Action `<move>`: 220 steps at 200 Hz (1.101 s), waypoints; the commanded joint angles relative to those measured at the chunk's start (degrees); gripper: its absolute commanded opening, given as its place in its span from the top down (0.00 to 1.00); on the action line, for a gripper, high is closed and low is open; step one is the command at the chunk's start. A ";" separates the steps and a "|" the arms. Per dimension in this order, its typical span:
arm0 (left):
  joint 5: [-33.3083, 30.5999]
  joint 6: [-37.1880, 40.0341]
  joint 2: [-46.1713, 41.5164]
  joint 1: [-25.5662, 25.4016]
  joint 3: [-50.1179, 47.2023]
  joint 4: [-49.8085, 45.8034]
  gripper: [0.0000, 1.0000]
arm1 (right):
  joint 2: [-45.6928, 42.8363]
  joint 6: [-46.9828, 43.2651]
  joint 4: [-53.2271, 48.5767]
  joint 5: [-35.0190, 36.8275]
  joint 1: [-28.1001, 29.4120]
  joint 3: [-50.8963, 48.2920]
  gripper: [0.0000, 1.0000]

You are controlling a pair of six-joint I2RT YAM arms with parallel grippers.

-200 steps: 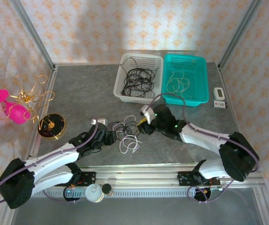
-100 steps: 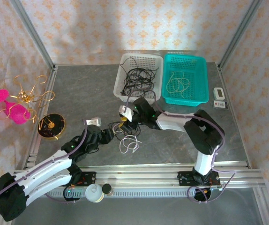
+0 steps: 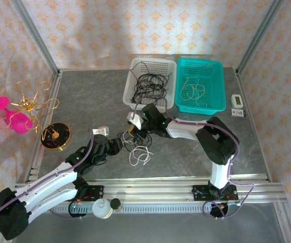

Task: Untangle the cables

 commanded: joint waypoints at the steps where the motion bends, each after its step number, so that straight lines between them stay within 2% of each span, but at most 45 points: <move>1: -1.59 1.91 -3.41 0.51 3.78 1.88 0.47 | -10.39 2.22 -0.26 0.63 0.23 -0.44 1.00; 24: 1.19 4.24 -4.95 0.50 6.37 3.51 0.42 | -16.41 1.98 -5.20 2.95 0.23 -0.96 1.00; 52: 10.02 9.31 -3.32 0.59 9.81 7.94 0.33 | -21.42 3.02 -10.77 4.17 0.18 1.07 1.00; 85: 15.53 13.80 0.06 0.69 13.29 13.60 0.31 | -24.56 6.98 -13.16 5.15 -0.08 3.75 1.00; 108: 18.82 18.63 1.87 0.68 14.11 17.57 0.25 | -25.49 10.33 -14.59 4.14 -0.37 5.55 1.00; 128: 19.58 23.86 3.90 0.90 14.89 17.94 0.23 | -26.60 11.65 -15.39 2.56 -0.56 6.55 1.00; 151: 17.55 27.32 6.29 1.60 15.82 16.54 0.22 | -28.28 14.06 -15.93 2.00 -1.88 7.38 1.00; 184: 20.26 30.20 10.72 1.91 15.54 21.75 0.21 | -29.14 14.49 -18.53 -2.42 -3.27 9.04 1.00; 194: 21.05 30.72 13.06 1.97 16.67 23.14 0.23 | -29.14 14.52 -19.32 -4.22 -3.20 9.45 1.00; 205: 21.85 31.10 15.82 1.98 18.21 24.19 0.30 | -29.22 14.79 -19.66 -5.88 -3.20 9.44 1.00; 211: 21.97 31.31 17.12 1.99 19.11 24.80 0.37 | -29.39 14.83 -19.77 -6.23 -3.20 9.40 1.00; 220: 21.16 31.32 18.86 2.00 20.26 25.63 0.55 | -29.59 15.39 -19.51 -6.05 -3.20 8.99 1.00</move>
